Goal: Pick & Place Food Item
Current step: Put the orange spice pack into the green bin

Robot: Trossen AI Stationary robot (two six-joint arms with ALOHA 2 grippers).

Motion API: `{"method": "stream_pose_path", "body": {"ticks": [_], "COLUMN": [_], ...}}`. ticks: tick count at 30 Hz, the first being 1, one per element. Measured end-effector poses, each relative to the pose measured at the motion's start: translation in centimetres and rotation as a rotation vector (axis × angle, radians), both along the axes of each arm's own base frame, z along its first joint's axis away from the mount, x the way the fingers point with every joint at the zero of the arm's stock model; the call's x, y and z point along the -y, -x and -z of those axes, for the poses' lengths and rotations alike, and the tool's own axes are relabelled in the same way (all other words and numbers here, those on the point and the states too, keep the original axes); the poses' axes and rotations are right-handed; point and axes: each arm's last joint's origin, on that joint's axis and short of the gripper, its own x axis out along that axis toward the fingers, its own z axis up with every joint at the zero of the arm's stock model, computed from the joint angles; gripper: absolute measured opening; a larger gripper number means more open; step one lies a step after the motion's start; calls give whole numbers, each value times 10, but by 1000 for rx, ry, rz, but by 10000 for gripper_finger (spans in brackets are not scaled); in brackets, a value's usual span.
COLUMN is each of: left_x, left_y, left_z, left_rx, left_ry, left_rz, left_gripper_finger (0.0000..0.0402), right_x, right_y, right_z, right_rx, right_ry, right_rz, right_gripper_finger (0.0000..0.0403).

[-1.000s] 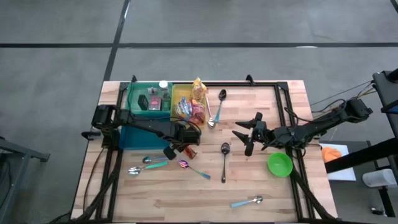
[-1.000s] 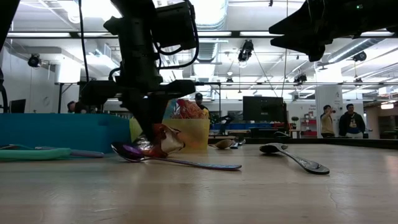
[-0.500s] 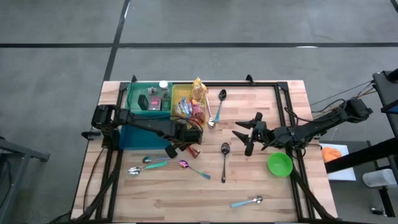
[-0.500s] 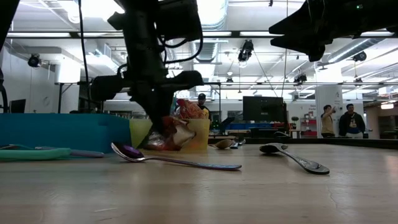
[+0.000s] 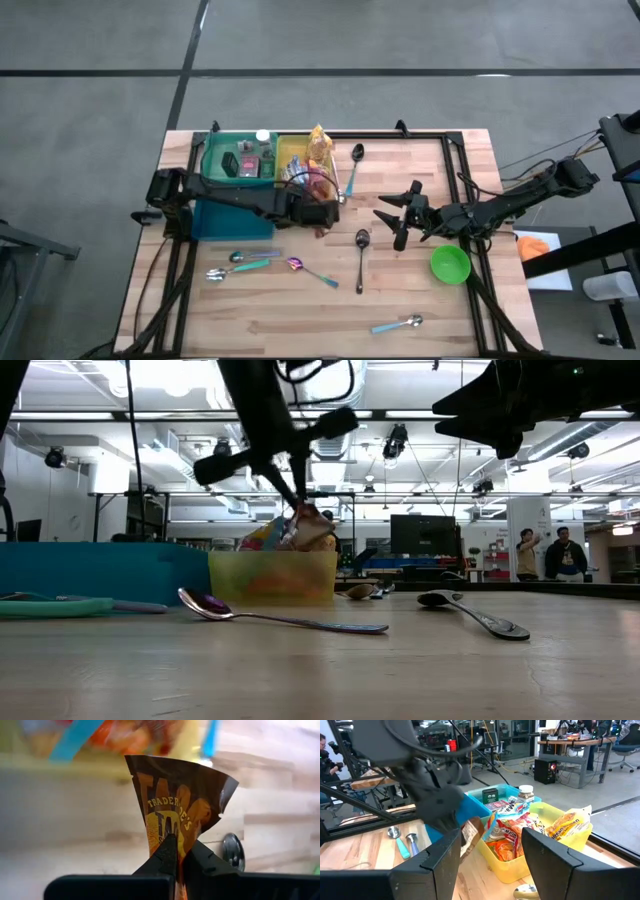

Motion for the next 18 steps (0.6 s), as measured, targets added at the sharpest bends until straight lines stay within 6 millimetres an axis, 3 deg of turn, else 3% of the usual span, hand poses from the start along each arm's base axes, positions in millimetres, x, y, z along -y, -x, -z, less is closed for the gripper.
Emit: {"method": "stream_pose_path", "body": {"ticks": [5, 12, 18], "left_x": [6, 2, -2], "left_y": [2, 20, 35], "left_z": [-15, -40, -63], "left_rx": [-68, -79, -159], "left_ry": [-125, -214, -392], "left_rz": [180, 174, 336], "left_gripper_finger": [10, 10, 10], "right_x": [0, 0, 0], "right_y": [0, 0, 0], "right_z": [0, 0, 0], "right_rx": [0, 0, 0], "right_ry": [0, 0, 0], "right_rz": [0, 0, 0], "right_gripper_finger": [206, 206, 206]}}
